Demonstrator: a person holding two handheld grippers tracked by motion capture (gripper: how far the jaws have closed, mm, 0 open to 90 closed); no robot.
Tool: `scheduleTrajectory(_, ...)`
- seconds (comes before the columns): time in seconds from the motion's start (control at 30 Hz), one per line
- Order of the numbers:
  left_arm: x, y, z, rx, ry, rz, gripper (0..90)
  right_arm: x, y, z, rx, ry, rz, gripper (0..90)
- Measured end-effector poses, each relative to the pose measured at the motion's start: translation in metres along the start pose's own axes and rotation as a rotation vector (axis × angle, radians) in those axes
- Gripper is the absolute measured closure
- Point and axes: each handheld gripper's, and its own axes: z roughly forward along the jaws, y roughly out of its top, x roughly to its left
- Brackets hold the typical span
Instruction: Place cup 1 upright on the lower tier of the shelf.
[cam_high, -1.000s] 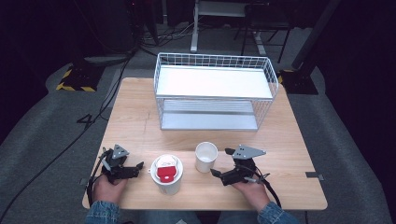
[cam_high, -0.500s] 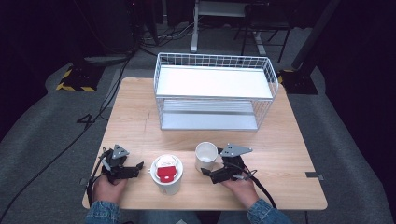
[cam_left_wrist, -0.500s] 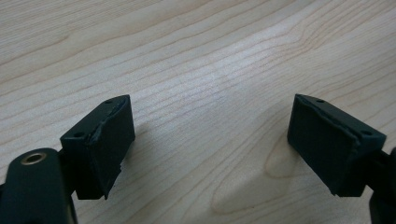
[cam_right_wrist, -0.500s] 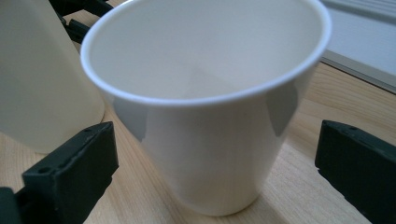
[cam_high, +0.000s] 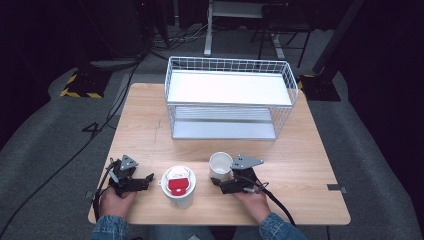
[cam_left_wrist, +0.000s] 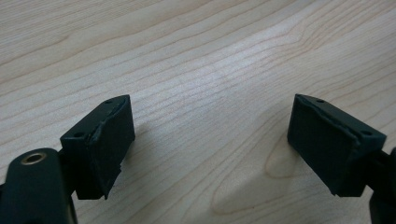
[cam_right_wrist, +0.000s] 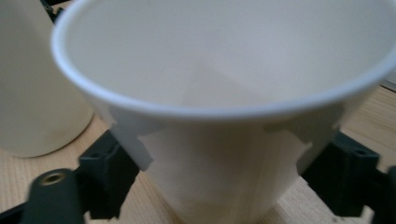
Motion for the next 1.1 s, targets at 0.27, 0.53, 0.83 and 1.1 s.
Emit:
scheduleTrajectory(0.27,0.0,0.0,0.0,0.0,0.0,0.001,15.5,0.003,0.002,0.0,0.008,-0.007,-0.04,23.5)
scheduleTrajectory(0.53,0.0,0.0,0.0,0.0,0.0,0.001,15.5,0.006,0.009,-0.001,0.012,0.012,-0.064,23.7)
scheduleTrajectory(0.83,0.0,0.0,0.0,0.0,0.0,0.0,15.5,-0.004,0.029,-0.006,0.006,0.003,-0.079,23.8)
scheduleTrajectory(1.1,0.0,0.0,0.0,0.0,0.0,0.0,15.5,-0.015,0.044,-0.007,-0.002,-0.031,-0.067,23.7)
